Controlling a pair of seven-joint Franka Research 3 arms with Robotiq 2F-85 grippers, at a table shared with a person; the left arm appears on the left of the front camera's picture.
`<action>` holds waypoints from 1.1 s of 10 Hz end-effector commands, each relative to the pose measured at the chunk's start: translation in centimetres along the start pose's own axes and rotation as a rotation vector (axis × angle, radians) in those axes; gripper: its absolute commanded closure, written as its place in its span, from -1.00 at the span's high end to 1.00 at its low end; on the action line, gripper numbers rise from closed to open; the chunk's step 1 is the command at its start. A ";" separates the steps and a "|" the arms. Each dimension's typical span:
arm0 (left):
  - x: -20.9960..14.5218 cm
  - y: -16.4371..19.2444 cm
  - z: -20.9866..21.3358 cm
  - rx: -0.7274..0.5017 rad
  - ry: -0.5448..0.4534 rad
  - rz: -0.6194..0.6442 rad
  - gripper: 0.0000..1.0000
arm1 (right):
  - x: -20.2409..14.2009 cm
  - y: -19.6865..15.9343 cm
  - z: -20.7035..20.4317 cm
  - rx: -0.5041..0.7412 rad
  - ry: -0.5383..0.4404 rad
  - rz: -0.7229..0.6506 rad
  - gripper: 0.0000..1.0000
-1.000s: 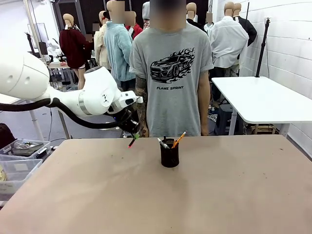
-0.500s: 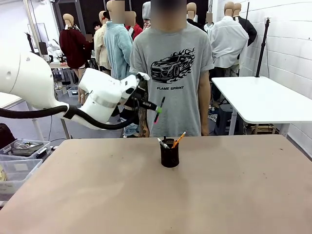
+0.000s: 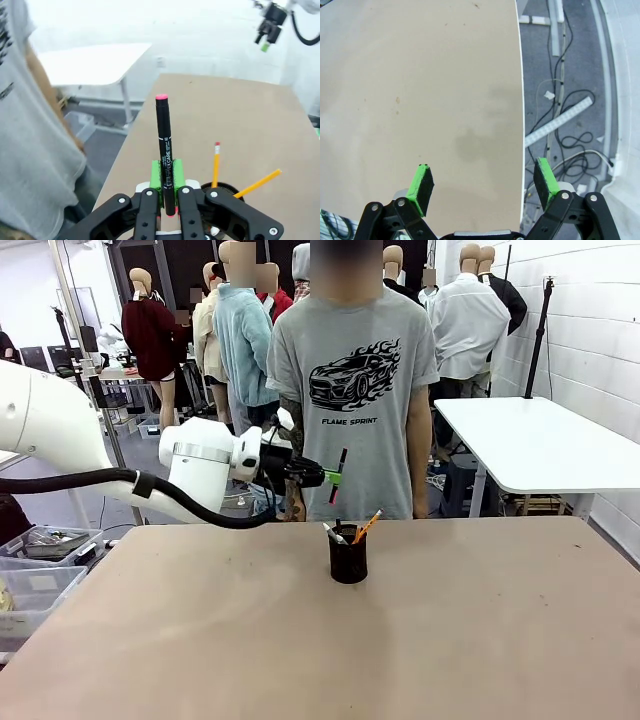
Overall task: Place the pens into the pen holder.
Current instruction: Pick up a writing instrument from the table and place it into the Pen holder.
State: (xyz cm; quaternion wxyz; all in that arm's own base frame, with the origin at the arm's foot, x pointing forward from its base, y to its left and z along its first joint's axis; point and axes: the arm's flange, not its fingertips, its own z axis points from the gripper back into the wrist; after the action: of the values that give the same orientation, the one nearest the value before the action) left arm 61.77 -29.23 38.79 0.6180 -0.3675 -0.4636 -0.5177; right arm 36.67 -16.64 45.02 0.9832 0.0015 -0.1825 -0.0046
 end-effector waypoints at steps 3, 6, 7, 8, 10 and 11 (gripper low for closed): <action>-0.5 -3.1 -0.7 -0.146 -0.068 -0.118 -1.00 | -0.1 0.3 -0.2 -0.029 0.002 -0.009 1.00; -1.5 -3.4 -2.2 -0.270 -0.042 -0.117 -1.00 | -0.1 0.3 -0.2 -0.029 0.002 -0.009 1.00; -2.2 -3.3 -2.9 -0.280 -0.014 -0.110 -1.00 | -0.1 0.3 -0.2 -0.029 0.002 -0.009 1.00; -2.7 -3.1 -3.4 -0.276 0.001 -0.109 -1.00 | -0.1 0.3 -0.2 -0.029 0.002 -0.009 1.00; -3.4 -2.4 -4.0 -0.276 0.002 -0.079 -1.00 | -0.1 0.3 -0.2 -0.029 0.002 -0.009 1.00; -3.8 -2.3 -4.1 -0.278 0.017 -0.070 -1.00 | -0.1 0.3 -0.2 -0.029 0.002 -0.009 1.00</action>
State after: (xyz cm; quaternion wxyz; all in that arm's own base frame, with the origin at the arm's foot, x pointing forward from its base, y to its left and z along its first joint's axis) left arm 59.21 -32.19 33.41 0.5386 -0.4252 -0.4101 -0.6007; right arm 36.68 -16.63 45.02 0.9832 0.0015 -0.1826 -0.0045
